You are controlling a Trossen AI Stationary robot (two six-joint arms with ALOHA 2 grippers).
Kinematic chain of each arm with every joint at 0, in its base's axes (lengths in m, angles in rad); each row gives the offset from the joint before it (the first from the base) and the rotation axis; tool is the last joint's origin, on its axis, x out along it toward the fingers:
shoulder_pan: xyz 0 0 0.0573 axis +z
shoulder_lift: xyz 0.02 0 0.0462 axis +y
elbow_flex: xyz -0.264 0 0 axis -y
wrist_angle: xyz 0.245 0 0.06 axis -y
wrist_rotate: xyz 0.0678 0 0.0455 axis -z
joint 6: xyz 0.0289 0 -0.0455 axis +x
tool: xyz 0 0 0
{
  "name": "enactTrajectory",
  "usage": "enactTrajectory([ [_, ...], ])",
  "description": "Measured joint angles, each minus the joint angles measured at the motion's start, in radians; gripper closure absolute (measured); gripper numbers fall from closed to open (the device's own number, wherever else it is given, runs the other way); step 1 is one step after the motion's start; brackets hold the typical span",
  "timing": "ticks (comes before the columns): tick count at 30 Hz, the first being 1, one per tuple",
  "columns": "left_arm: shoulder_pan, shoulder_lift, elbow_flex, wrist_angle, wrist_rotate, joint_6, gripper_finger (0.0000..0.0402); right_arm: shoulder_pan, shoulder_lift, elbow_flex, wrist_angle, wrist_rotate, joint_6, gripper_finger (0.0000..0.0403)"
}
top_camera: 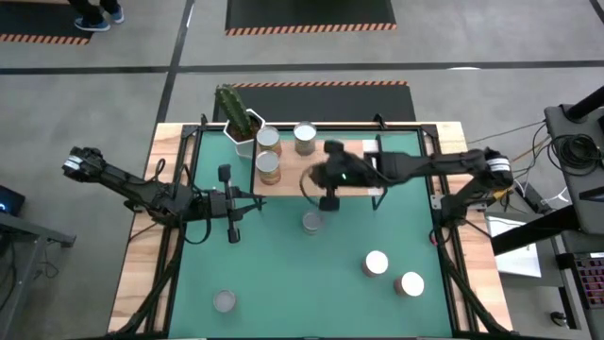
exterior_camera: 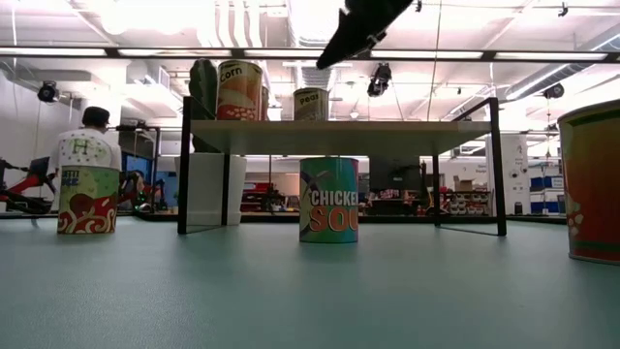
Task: Pick and place cans onto a shelf
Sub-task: Put the canned corn on the shelf
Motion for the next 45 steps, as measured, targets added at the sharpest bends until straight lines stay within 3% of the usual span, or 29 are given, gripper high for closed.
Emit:
enactTrajectory([
  [9, 0.000, 0.000, -0.001, 0.009, 0.111, -0.124, 0.0364, 0.189, -0.113, -0.260, 0.233, 0.008, 0.055, 0.0394],
  [15, -0.001, 0.009, -0.001, 0.030, 0.113, -0.179, 0.0364, 0.272, -0.199, -0.442, 0.495, 0.009, 0.015, 0.0394],
  [25, -0.042, 0.208, 0.010, 0.179, 0.192, -0.277, 0.0364, 0.311, -0.350, -0.630, 0.705, 0.007, -0.036, 0.0394],
  [33, -0.064, 0.335, 0.108, 0.180, 0.191, -0.266, 0.0364, 0.327, -0.379, -0.720, 0.934, 0.007, -0.185, 0.0394],
  [45, -0.066, 0.496, 0.229, 0.172, 0.190, -0.245, 0.0364, 0.334, -0.378, -0.776, 0.964, 0.008, -0.218, 0.0394],
])
